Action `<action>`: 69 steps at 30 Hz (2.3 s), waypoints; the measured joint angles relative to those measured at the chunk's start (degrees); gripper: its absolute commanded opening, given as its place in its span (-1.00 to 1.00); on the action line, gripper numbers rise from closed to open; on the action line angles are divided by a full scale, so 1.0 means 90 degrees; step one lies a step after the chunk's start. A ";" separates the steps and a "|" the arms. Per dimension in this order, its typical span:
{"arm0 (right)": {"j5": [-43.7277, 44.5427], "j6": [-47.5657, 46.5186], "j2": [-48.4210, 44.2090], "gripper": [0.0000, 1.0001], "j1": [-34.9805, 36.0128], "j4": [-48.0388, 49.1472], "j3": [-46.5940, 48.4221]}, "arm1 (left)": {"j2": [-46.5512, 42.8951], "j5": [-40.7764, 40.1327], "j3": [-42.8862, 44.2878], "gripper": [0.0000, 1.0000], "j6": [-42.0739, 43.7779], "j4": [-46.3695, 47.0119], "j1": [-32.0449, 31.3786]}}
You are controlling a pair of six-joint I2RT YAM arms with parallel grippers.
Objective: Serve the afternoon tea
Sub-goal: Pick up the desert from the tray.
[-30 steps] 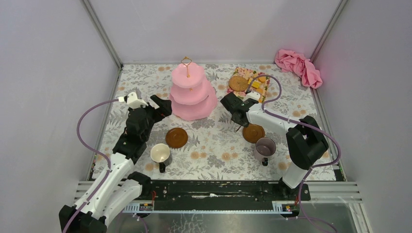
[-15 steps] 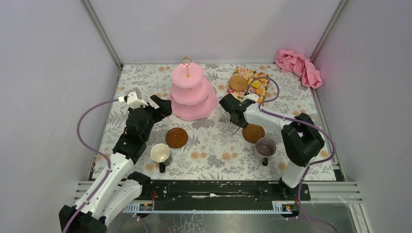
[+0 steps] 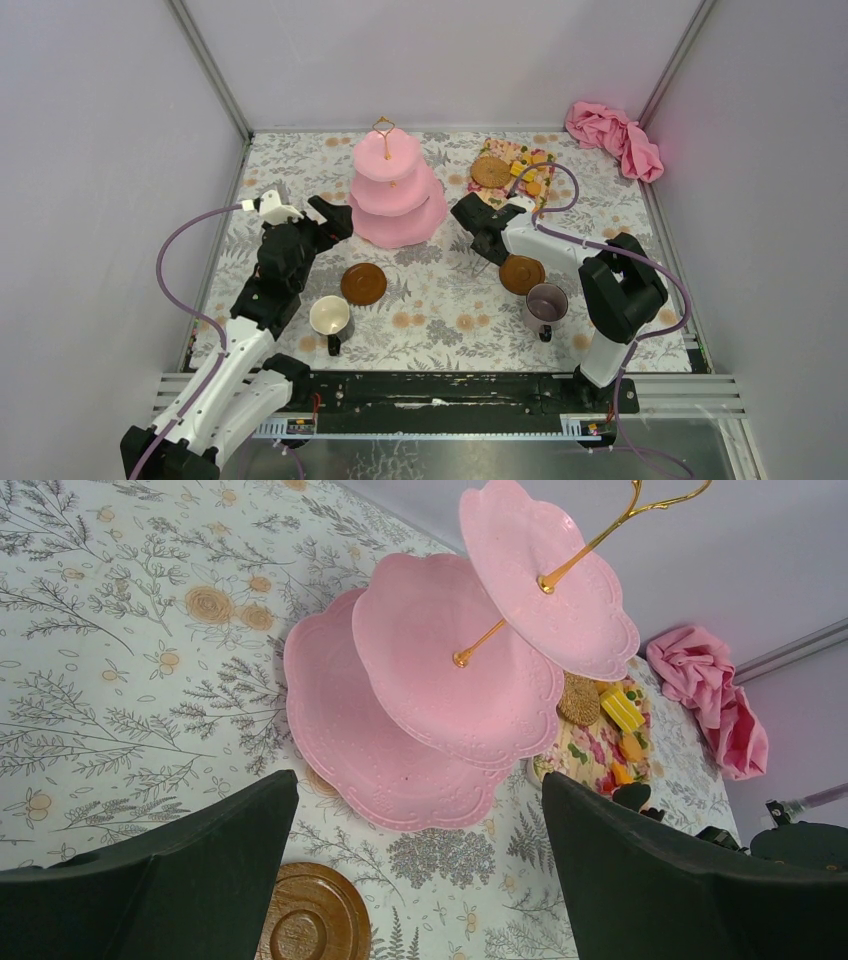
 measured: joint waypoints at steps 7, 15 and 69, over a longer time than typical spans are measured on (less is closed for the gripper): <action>0.0000 0.0148 0.0000 -0.12 0.0005 -0.0002 0.0000 | -0.0056 -0.0007 0.0000 1.00 0.0000 0.0000 -0.0005; -0.0112 0.0231 0.0000 -0.10 0.0005 0.0005 0.0000 | -0.0056 -0.0024 0.0000 1.00 0.0000 0.0000 -0.0005; -0.0656 -0.0022 0.0505 -0.08 -0.0471 0.0177 0.0253 | 0.0109 -0.0036 0.0000 1.00 0.0002 0.0058 0.0160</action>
